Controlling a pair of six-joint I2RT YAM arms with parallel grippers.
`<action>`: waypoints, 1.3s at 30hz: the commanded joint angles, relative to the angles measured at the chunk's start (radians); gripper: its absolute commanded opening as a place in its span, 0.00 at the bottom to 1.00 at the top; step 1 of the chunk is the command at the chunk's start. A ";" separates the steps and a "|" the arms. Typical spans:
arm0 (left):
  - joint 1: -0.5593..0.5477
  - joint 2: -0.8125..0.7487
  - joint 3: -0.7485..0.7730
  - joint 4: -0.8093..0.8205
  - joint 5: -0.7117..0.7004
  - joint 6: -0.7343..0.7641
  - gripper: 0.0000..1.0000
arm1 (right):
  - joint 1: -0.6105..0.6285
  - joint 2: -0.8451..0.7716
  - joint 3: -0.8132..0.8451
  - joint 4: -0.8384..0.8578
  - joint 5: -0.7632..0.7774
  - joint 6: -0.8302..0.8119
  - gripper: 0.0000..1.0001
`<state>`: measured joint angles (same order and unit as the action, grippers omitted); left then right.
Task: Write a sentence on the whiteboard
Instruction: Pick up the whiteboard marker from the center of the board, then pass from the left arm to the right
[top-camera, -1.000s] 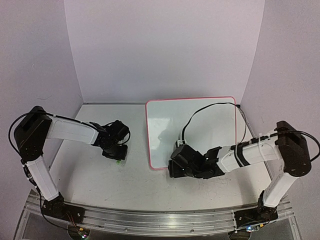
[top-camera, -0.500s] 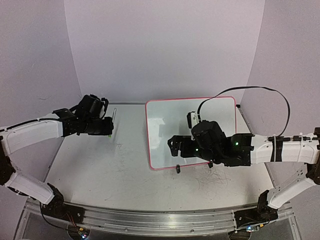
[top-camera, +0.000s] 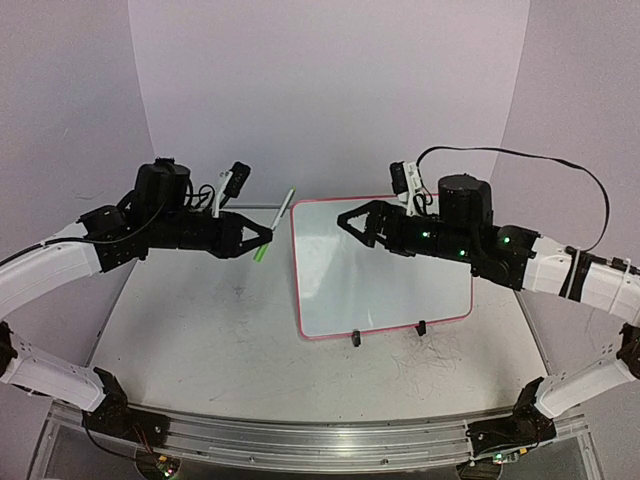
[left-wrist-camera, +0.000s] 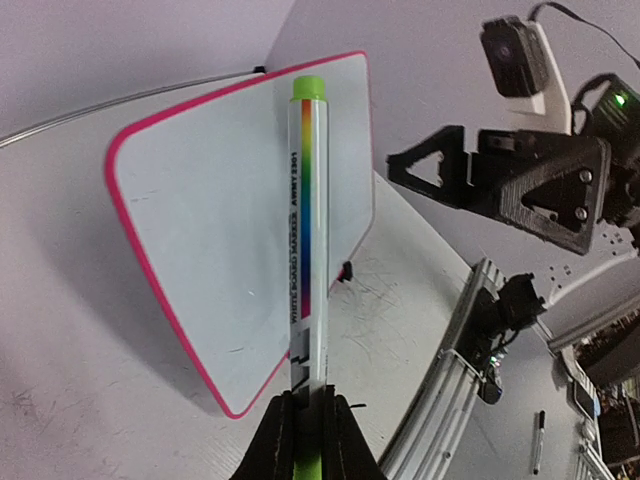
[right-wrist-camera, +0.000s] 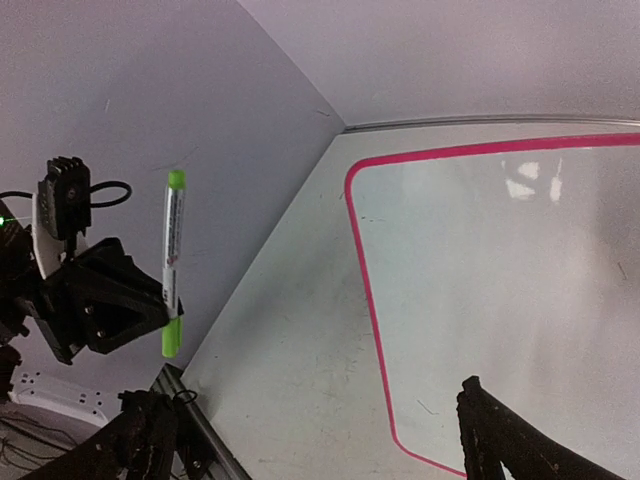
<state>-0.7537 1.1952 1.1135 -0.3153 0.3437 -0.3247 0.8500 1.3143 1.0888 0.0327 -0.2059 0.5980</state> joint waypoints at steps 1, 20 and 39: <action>-0.047 0.046 0.067 0.099 0.128 0.018 0.00 | -0.018 0.028 0.059 0.133 -0.266 0.039 0.98; -0.157 0.141 0.077 0.170 0.158 0.013 0.00 | -0.017 0.149 0.013 0.361 -0.481 0.175 0.66; -0.162 0.149 0.069 0.171 0.127 -0.003 0.39 | -0.024 0.081 -0.063 0.434 -0.438 0.196 0.00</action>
<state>-0.9132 1.3453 1.1461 -0.1816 0.5009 -0.3145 0.8253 1.4598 1.0431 0.4048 -0.6664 0.7989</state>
